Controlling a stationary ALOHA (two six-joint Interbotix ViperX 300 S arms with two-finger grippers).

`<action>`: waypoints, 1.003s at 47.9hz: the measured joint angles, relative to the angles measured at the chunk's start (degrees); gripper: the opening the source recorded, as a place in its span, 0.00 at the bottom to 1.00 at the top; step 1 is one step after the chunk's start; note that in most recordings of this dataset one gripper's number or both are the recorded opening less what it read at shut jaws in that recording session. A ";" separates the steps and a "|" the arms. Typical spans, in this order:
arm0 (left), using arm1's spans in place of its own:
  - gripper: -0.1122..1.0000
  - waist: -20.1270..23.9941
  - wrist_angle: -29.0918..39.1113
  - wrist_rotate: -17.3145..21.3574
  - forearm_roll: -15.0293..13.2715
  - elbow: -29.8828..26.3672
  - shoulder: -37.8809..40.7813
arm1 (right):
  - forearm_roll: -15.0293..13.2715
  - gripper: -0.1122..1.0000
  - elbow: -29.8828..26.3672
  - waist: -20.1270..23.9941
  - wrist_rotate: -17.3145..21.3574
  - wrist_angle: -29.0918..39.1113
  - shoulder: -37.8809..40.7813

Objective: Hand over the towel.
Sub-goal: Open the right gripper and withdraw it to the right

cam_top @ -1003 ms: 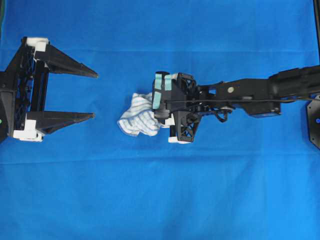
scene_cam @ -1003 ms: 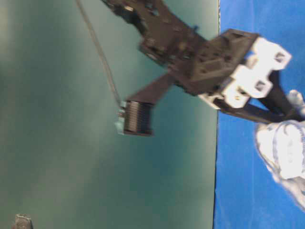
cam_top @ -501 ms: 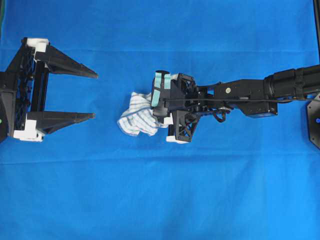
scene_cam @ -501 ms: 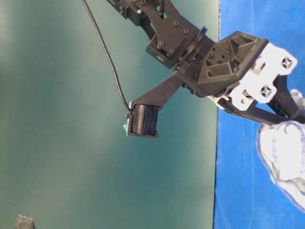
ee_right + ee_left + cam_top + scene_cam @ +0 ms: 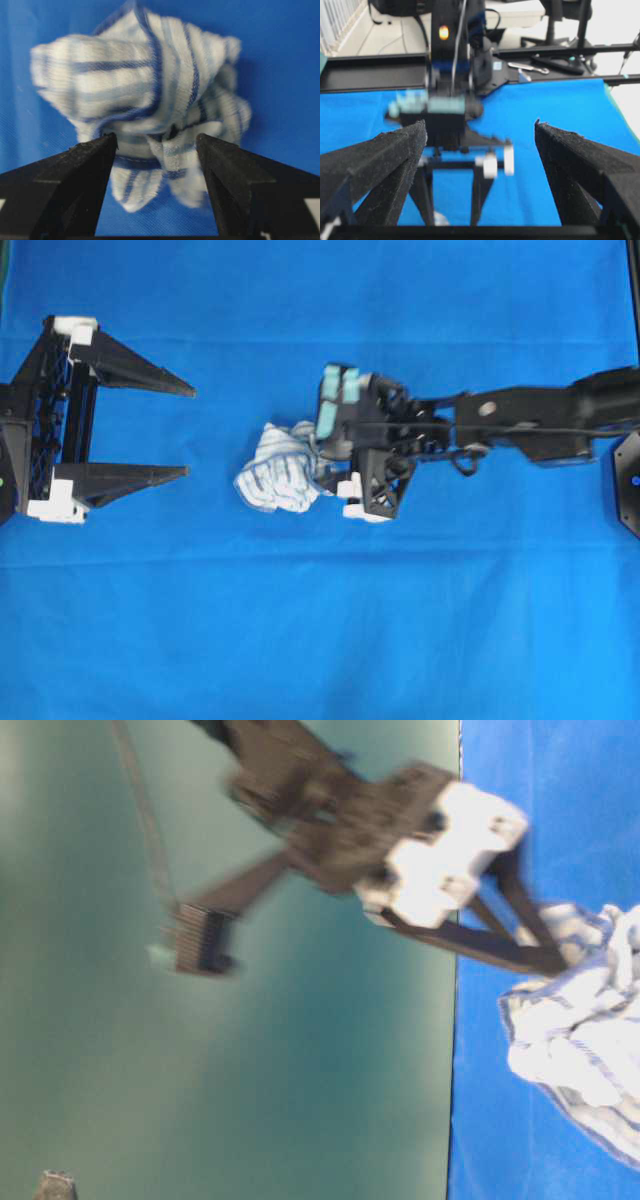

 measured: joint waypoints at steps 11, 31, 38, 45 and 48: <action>0.91 0.00 0.00 0.00 0.00 0.00 0.00 | -2.20 0.71 2.46 0.09 -0.09 0.09 -13.27; 0.91 0.00 0.09 0.00 0.00 0.09 0.00 | -4.22 0.71 10.11 0.09 -0.09 -10.90 -29.18; 0.91 0.00 0.09 0.00 0.00 0.09 -0.09 | -4.22 0.71 10.72 0.09 -0.09 -13.18 -29.79; 0.91 0.00 0.18 0.00 0.00 0.00 0.00 | -4.22 0.71 10.99 0.09 -0.09 -13.45 -29.79; 0.91 0.00 0.18 0.00 0.00 0.00 -0.18 | -4.22 0.71 10.99 0.09 -0.09 -13.45 -29.97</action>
